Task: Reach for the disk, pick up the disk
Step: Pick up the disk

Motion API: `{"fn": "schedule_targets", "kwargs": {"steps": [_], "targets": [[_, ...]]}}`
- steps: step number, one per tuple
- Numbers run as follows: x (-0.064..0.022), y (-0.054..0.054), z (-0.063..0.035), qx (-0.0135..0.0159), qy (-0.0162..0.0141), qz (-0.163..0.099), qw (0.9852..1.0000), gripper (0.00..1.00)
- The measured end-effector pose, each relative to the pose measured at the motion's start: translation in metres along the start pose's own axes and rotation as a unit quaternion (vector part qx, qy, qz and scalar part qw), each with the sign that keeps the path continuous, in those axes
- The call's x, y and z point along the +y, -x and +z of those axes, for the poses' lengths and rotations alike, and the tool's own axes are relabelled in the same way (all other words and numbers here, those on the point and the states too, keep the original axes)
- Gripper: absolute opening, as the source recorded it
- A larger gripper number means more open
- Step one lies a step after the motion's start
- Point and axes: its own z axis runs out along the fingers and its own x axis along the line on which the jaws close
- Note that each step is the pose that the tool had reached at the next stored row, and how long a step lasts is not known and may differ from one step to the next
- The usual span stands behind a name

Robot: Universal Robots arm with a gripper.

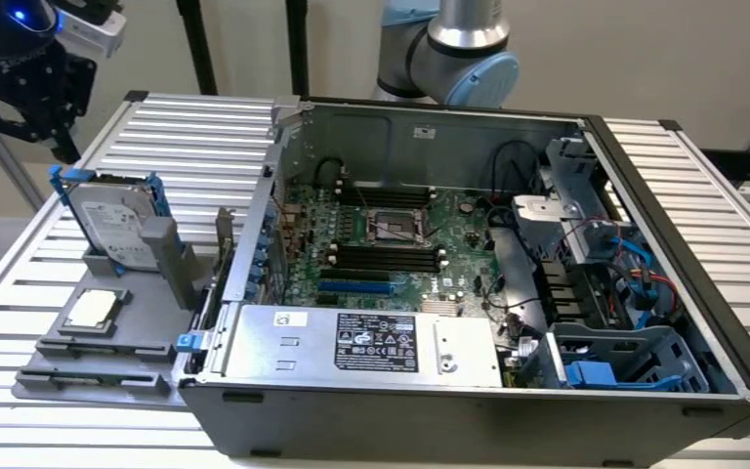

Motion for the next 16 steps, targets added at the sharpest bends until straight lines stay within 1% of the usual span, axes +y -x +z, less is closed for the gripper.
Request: {"fn": "schedule_targets", "kwargs": {"steps": [2, 4, 6, 8, 10, 12, 16], "targets": [[0.0000, 0.0000, 0.0000, 0.0006, -0.0001, -0.018, 0.9998, 0.11], [0.0000, 0.0000, 0.0000, 0.0011, -0.0005, -0.036, 0.9994, 0.11], [0.0000, 0.0000, 0.0000, 0.0011, -0.0019, -0.054, 0.9985, 0.11], [0.0000, 0.0000, -0.0001, 0.0013, -0.0032, -0.072, 0.9974, 0.11], [0.0000, 0.0000, 0.0000, 0.0013, -0.0048, -0.091, 0.9959, 0.11], [0.0000, 0.0000, 0.0000, 0.0014, -0.0060, -0.109, 0.9940, 0.11], [0.0000, 0.0000, 0.0000, 0.0019, -0.0075, -0.144, 0.9895, 0.11]]}}
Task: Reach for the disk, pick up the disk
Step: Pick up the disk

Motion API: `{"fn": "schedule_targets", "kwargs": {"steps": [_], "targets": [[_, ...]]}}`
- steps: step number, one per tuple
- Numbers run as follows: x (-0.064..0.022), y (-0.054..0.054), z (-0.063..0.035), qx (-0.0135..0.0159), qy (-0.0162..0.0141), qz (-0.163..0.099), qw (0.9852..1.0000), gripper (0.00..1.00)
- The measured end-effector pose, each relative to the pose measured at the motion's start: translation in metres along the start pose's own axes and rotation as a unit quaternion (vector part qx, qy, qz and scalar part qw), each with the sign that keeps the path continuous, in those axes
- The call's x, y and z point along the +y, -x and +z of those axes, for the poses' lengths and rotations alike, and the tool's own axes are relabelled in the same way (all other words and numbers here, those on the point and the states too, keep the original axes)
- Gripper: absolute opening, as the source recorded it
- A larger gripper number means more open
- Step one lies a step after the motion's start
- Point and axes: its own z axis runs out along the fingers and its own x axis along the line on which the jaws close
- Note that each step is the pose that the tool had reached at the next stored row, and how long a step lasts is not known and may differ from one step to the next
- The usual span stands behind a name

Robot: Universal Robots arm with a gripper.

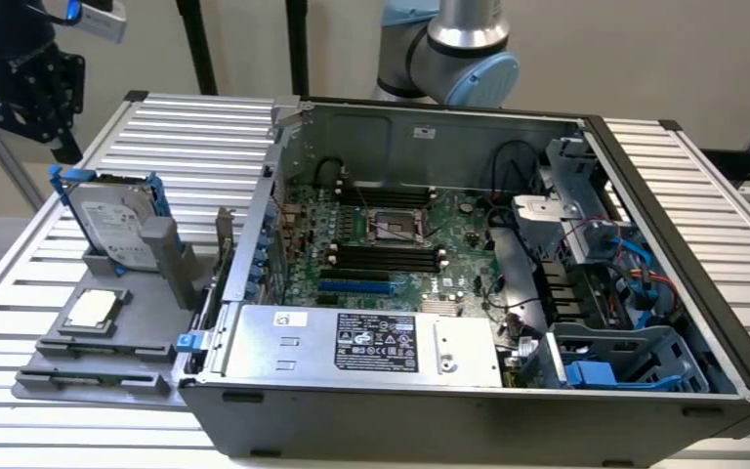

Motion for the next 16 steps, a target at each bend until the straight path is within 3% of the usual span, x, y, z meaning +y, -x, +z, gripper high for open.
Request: {"fn": "schedule_targets", "kwargs": {"steps": [5, 8, 10, 12, 14, 16], "targets": [[0.0000, 0.0000, 0.0001, 0.0000, -0.0050, -0.032, 0.9995, 0.11], [0.0000, 0.0000, 0.0001, 0.0000, -0.0051, -0.035, 0.9994, 0.12], [0.0000, 0.0000, 0.0001, 0.0001, -0.0051, -0.035, 0.9994, 0.24], [0.0000, 0.0000, 0.0001, 0.0000, -0.0058, -0.035, 0.9994, 0.30], [0.0001, 0.0001, 0.0006, -0.0002, -0.0075, -0.035, 0.9994, 0.42], [0.0003, 0.0002, 0.0017, -0.0004, -0.0096, -0.035, 0.9993, 0.47]]}}
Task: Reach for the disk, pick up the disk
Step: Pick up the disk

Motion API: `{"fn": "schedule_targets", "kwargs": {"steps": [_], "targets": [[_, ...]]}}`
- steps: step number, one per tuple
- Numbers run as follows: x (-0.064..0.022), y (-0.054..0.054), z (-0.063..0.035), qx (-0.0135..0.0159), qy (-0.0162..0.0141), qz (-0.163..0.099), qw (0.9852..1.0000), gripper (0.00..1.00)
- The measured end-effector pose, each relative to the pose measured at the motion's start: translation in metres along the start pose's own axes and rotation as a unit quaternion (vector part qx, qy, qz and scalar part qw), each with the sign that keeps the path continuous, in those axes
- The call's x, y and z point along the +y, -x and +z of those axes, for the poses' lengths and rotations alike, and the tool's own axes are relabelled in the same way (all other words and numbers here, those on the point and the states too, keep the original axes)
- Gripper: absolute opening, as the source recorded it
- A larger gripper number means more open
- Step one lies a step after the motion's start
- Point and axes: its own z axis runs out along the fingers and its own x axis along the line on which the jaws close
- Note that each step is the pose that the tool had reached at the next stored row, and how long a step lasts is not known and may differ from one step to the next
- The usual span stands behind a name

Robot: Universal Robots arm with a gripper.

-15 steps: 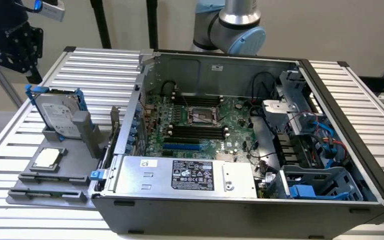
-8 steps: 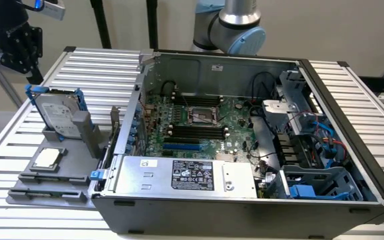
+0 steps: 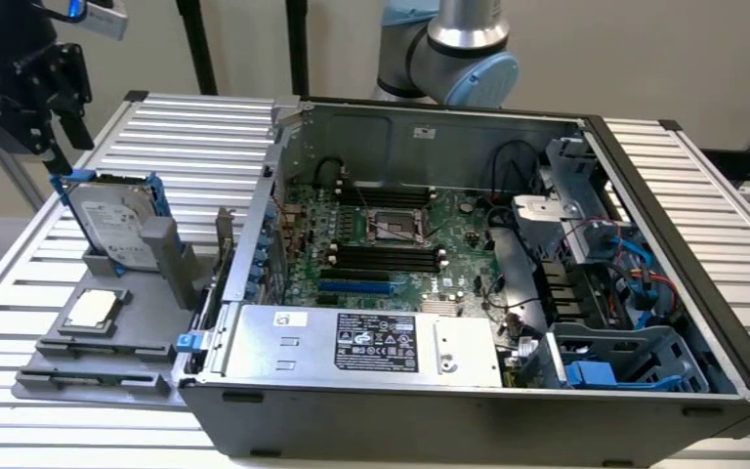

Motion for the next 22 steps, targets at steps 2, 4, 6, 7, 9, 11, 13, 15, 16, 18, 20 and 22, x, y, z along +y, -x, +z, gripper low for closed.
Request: {"fn": "schedule_targets", "kwargs": {"steps": [2, 4, 6, 7, 9, 11, 13, 15, 16, 18, 20, 22], "targets": [[0.0005, 0.000, 0.0020, -0.0001, -0.0008, 0.000, 1.0000, 0.54], [0.0015, 0.001, 0.0048, -0.0001, -0.0017, 0.000, 1.0000, 0.54], [0.0026, 0.001, 0.0081, -0.0002, -0.0025, -0.001, 1.0000, 0.54], [0.0032, 0.001, 0.0100, -0.0002, -0.0030, -0.001, 1.0000, 0.54], [0.0042, 0.001, 0.0136, -0.0002, -0.0037, -0.001, 1.0000, 0.54], [0.0051, 0.001, 0.0172, -0.0003, -0.0041, -0.001, 1.0000, 0.54], [0.0057, 0.001, 0.0208, -0.0003, -0.0042, -0.001, 1.0000, 0.54], [0.0058, 0.001, 0.0246, -0.0003, -0.0042, -0.002, 1.0000, 0.54], [0.0058, 0.001, 0.0264, -0.0005, -0.0042, -0.002, 1.0000, 0.54], [0.0059, 0.000, 0.0298, -0.0009, -0.0041, -0.002, 1.0000, 0.54], [0.0059, 0.000, 0.0335, -0.0017, -0.0040, -0.002, 1.0000, 0.54], [0.0059, -0.001, 0.0368, -0.0031, -0.0040, -0.002, 1.0000, 0.54]]}}
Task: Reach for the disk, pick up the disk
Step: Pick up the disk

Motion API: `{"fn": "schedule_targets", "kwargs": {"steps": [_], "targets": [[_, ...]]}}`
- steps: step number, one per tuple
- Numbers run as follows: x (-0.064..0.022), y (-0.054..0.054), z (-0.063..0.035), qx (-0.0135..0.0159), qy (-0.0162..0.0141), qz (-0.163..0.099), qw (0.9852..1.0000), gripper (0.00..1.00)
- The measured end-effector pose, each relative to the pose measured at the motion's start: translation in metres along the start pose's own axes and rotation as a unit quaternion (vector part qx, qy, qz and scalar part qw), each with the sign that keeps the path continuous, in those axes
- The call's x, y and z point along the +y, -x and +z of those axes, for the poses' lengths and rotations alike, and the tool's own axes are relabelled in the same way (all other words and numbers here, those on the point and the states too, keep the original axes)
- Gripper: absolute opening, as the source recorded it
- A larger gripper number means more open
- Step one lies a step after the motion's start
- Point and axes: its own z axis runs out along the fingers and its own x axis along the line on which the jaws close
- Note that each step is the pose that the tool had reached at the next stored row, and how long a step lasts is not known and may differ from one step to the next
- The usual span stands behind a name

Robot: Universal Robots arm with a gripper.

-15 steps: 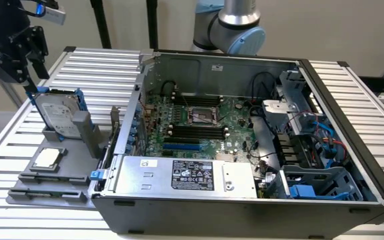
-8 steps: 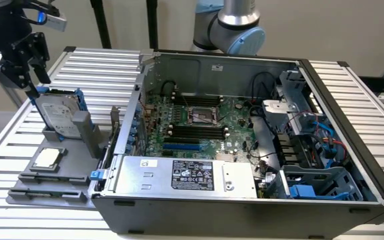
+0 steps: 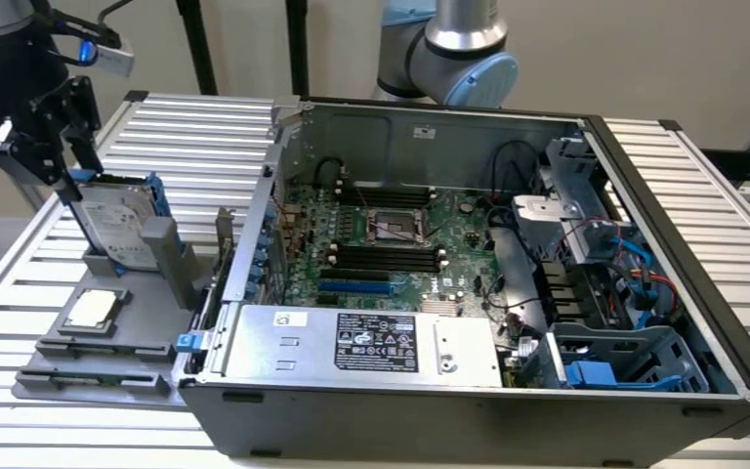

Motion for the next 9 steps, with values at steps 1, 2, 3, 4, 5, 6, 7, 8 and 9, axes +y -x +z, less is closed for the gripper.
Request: {"fn": "schedule_targets", "kwargs": {"steps": [1, 2, 3, 4, 5, 6, 7, 8, 9], "targets": [[0.0000, -0.0006, 0.0015, -0.0008, 0.0001, 0.000, 1.0000, 0.54], [0.0000, -0.0014, 0.0029, -0.0017, 0.0002, 0.000, 1.0000, 0.54], [-0.0001, -0.0021, 0.0042, -0.0028, 0.0003, 0.000, 1.0000, 0.54], [-0.0001, -0.0030, 0.0055, -0.0042, 0.0003, 0.000, 1.0000, 0.54], [-0.0002, -0.0038, 0.0067, -0.0055, 0.0003, 0.000, 1.0000, 0.54], [-0.0002, -0.0044, 0.0077, -0.0067, 0.0003, 0.000, 1.0000, 0.54], [-0.0003, -0.0049, 0.0086, -0.0081, 0.0004, 0.000, 1.0000, 0.54], [-0.0002, -0.0052, 0.0095, -0.0093, 0.0005, 0.000, 1.0000, 0.54], [-0.0001, -0.0052, 0.0102, -0.0102, 0.0006, 0.000, 0.9999, 0.54]]}}
